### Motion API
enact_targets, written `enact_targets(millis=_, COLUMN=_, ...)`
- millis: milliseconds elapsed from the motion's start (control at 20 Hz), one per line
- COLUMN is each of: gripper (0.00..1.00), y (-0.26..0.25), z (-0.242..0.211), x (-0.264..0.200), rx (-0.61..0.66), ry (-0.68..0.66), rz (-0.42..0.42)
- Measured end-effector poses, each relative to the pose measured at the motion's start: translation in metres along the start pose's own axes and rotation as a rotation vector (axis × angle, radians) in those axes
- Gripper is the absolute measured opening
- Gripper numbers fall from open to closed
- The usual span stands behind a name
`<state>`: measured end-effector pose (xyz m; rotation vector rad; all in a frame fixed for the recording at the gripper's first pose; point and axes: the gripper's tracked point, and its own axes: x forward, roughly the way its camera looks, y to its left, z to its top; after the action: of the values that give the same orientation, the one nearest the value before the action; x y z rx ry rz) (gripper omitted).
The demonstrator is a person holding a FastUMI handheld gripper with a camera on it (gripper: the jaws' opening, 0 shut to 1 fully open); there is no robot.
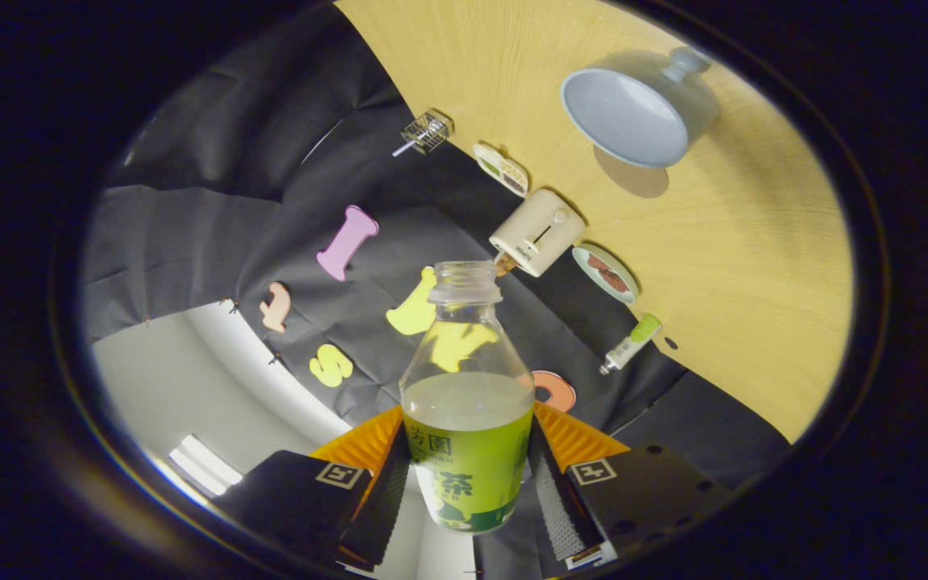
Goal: Take the bottle from table, then pour the juice into the cup, finally place the bottle on the coaster
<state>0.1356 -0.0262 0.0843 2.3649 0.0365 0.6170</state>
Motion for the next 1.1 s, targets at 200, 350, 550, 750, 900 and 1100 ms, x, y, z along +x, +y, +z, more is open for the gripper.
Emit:
enact_targets(millis=200, gripper=0.78, y=-0.001, z=0.002, x=-0.003, rx=0.004, ry=-0.006, rz=0.004)
enact_targets(millis=350, gripper=0.78, y=-0.006, z=0.003, x=-0.005, rx=-0.026, ry=-0.007, rz=-0.009)
enact_targets(millis=550, gripper=0.78, y=-0.040, z=0.011, x=-0.007, rx=-0.174, ry=-0.011, rz=-0.106)
enact_targets(millis=750, gripper=0.78, y=-0.066, z=0.015, x=-0.010, rx=-0.362, ry=-0.002, rz=-0.192)
enact_targets(millis=900, gripper=0.78, y=-0.084, z=0.016, x=-0.017, rx=-0.621, ry=0.016, rz=-0.322)
enact_targets(millis=1100, gripper=0.78, y=-0.084, z=0.024, x=-0.020, rx=-0.907, ry=0.026, rz=-0.427)
